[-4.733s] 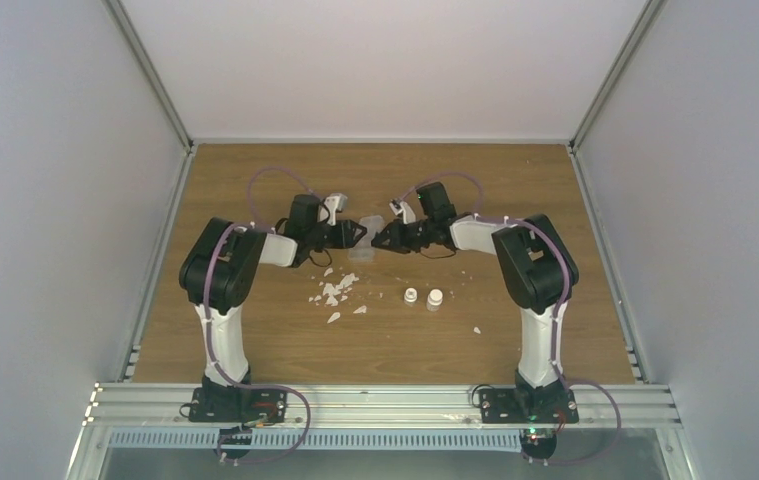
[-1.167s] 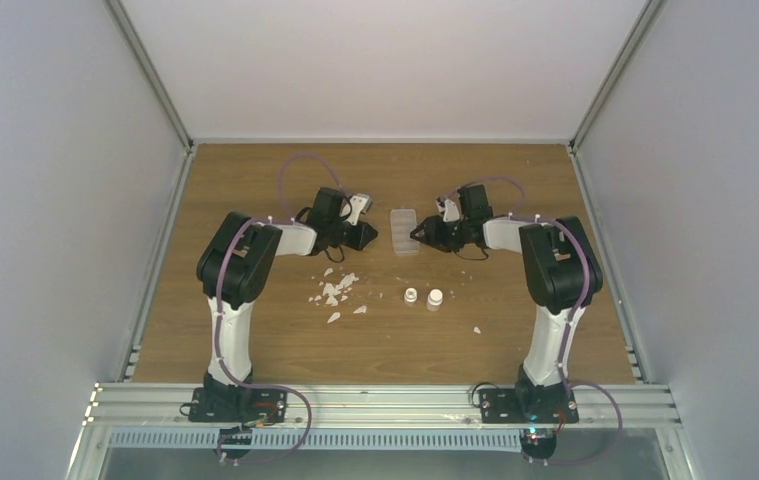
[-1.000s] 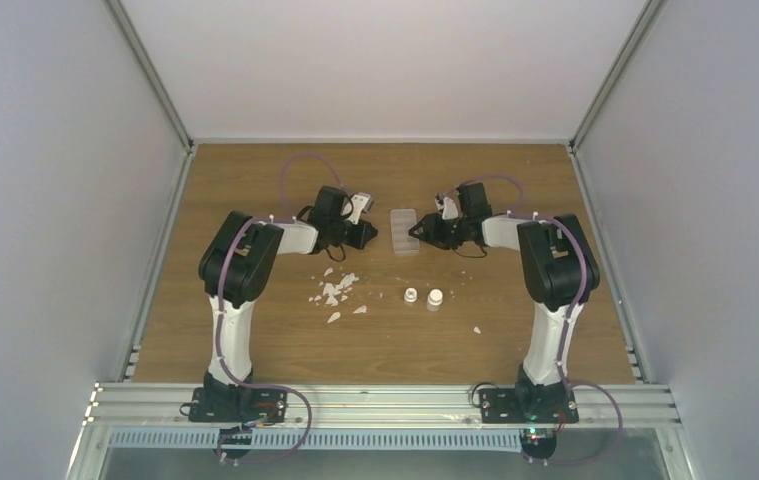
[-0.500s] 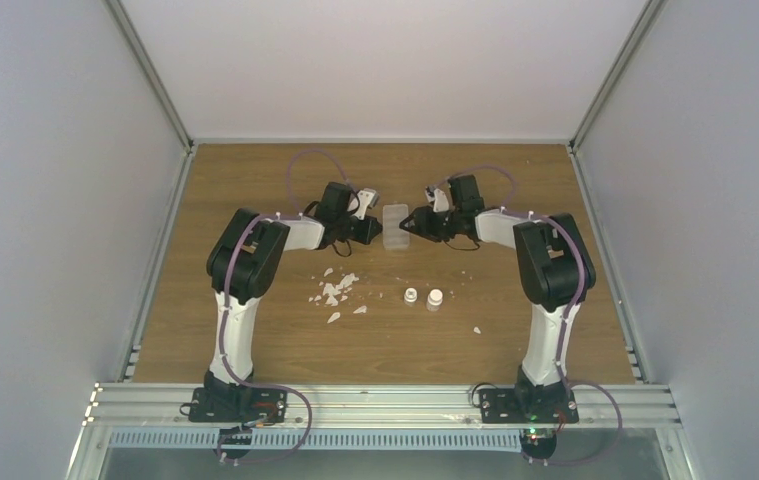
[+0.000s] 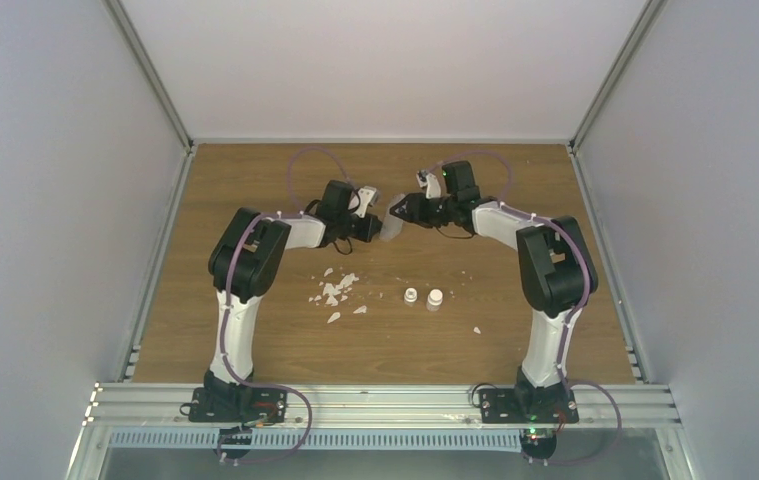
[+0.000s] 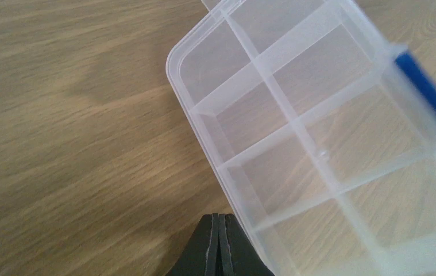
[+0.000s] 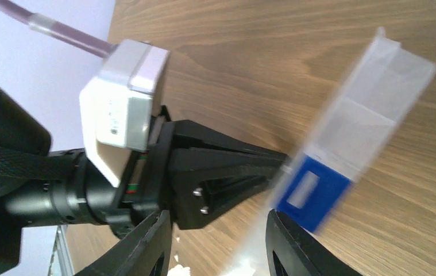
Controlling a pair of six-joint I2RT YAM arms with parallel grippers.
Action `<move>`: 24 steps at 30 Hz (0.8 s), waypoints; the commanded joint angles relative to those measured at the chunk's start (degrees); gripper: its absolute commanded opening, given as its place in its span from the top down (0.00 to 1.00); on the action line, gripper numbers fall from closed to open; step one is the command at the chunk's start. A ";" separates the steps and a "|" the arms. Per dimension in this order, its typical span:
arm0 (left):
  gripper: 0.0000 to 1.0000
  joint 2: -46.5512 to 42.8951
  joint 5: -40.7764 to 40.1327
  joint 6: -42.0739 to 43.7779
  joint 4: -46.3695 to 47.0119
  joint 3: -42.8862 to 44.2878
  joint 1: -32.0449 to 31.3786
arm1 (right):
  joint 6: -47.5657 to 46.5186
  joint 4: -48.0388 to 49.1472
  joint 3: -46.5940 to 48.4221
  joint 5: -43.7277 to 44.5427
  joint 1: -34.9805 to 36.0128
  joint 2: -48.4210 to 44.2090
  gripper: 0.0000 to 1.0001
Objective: Sort the pills into containers
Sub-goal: Open the pill container at the center of the board.
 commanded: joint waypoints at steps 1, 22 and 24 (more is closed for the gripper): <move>1.00 3.63 -2.06 1.64 -4.52 0.76 -0.53 | 0.57 0.82 2.84 -2.00 1.91 0.22 0.00; 0.11 -9.55 -5.66 0.95 5.70 -11.25 0.54 | 1.20 3.01 -7.38 3.02 -4.24 -0.81 0.01; 0.01 -12.70 -5.21 0.98 8.85 -14.53 0.49 | 1.90 4.44 -8.24 2.08 -4.57 0.67 0.01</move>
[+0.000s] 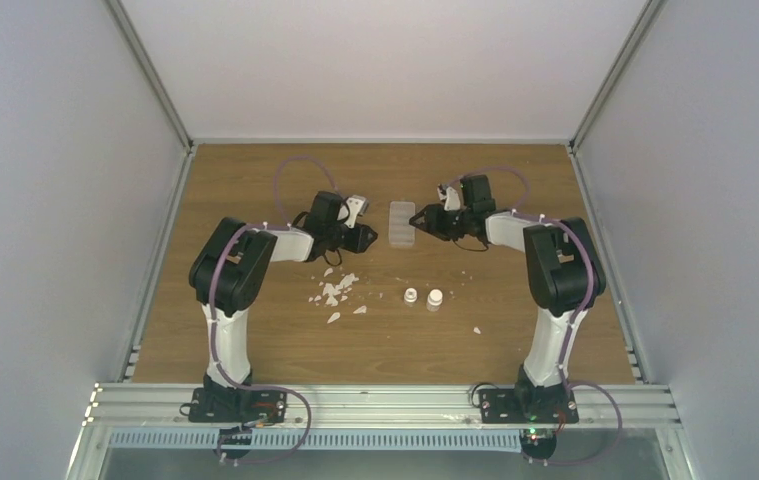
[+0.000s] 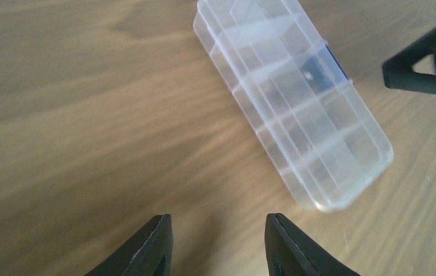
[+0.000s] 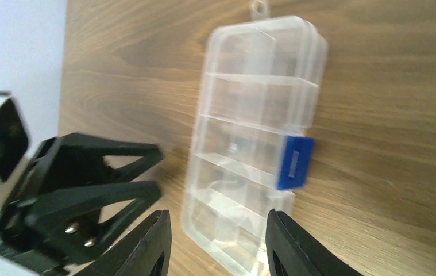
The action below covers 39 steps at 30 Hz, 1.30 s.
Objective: Sort the pills into containers
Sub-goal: Open the pill container at the center of the board.
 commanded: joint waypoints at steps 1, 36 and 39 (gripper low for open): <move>0.01 -7.56 -1.40 0.49 6.85 -7.00 0.17 | 1.07 2.20 -1.57 0.60 -0.34 2.21 0.00; 0.41 7.01 3.25 2.56 0.31 8.10 -1.99 | 3.74 4.41 1.63 -4.32 1.28 2.74 0.16; 0.43 7.49 4.74 1.71 0.68 7.63 -0.99 | 3.84 4.49 2.35 -4.36 1.70 0.99 0.28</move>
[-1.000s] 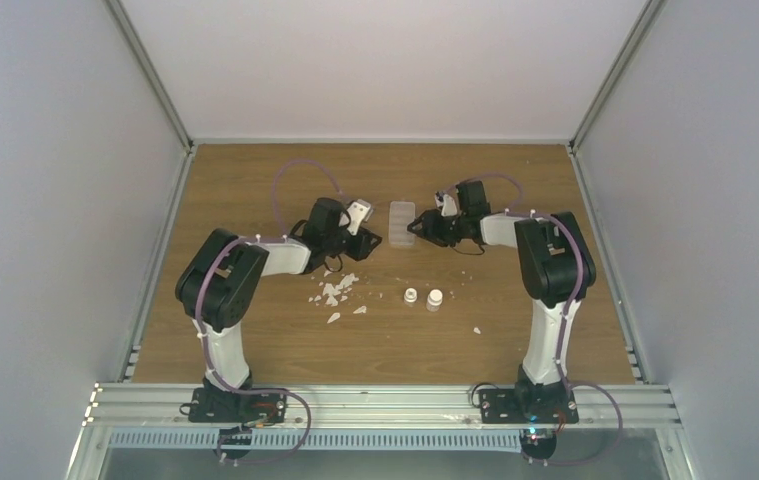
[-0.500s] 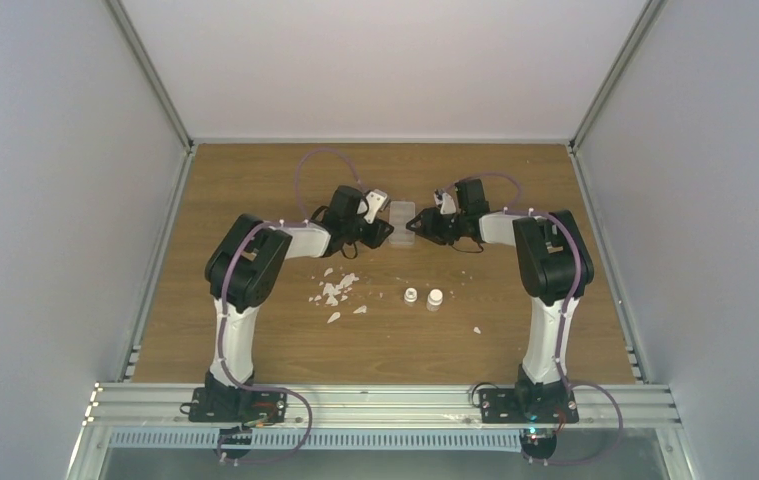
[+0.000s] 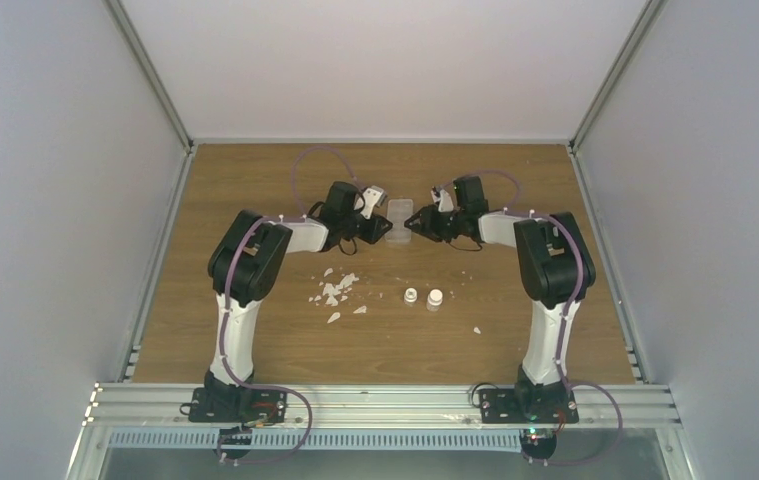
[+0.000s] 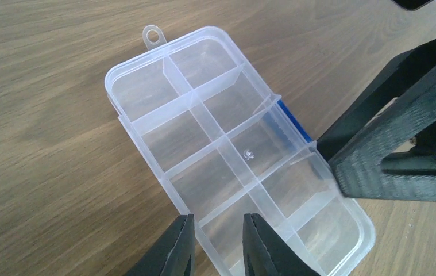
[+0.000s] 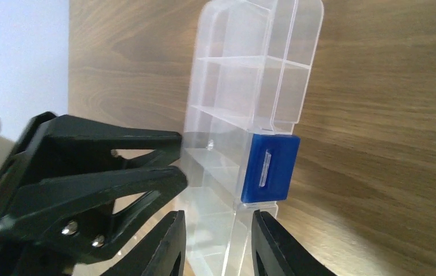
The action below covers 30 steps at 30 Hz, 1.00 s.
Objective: Sort the pills into containers
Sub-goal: Open the pill container at the center of the board.
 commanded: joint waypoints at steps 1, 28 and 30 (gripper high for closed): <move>0.43 2.58 2.73 -1.17 -0.20 -0.06 1.50 | 0.45 2.44 1.21 -2.17 1.56 -4.67 0.32; 0.01 -10.33 -4.86 3.06 9.50 -12.51 -1.27 | -0.82 -0.67 -0.92 3.57 -1.62 -1.94 0.00; 0.01 -8.72 -6.00 3.12 7.77 -9.97 -1.98 | -0.37 -0.55 -0.38 3.73 -1.65 -0.52 0.00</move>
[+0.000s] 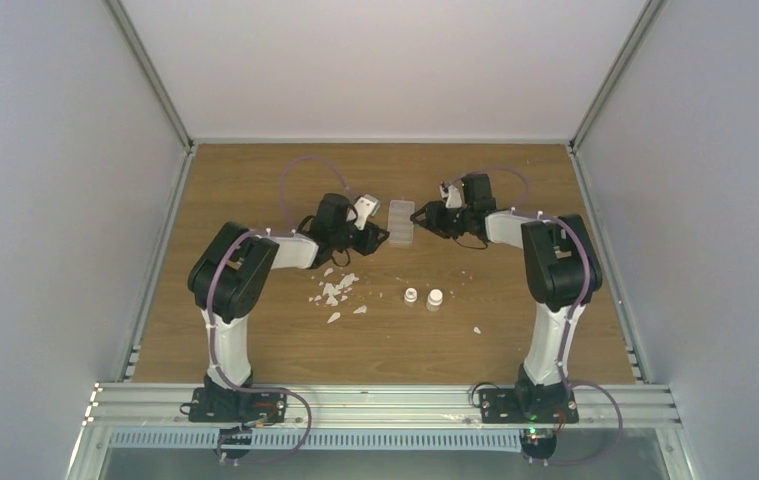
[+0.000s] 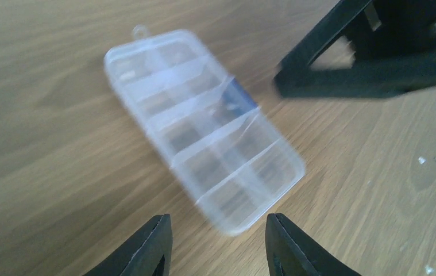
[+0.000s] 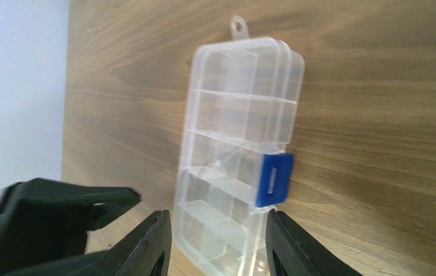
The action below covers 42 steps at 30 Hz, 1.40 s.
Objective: Sort the pills into containers
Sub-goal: Open the pill container at the center of the board.
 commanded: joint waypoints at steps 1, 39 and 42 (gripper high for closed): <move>0.01 1.86 -4.74 2.26 -0.94 5.53 -2.33 | 0.10 -0.79 0.97 1.52 0.09 3.88 0.00; 0.44 12.61 0.18 -2.04 -6.34 13.01 1.18 | 2.27 -2.30 10.40 -2.02 6.90 5.08 0.99; 0.43 11.98 0.57 -2.66 -5.50 11.87 1.29 | 1.50 -4.81 11.43 -0.63 7.28 5.15 0.99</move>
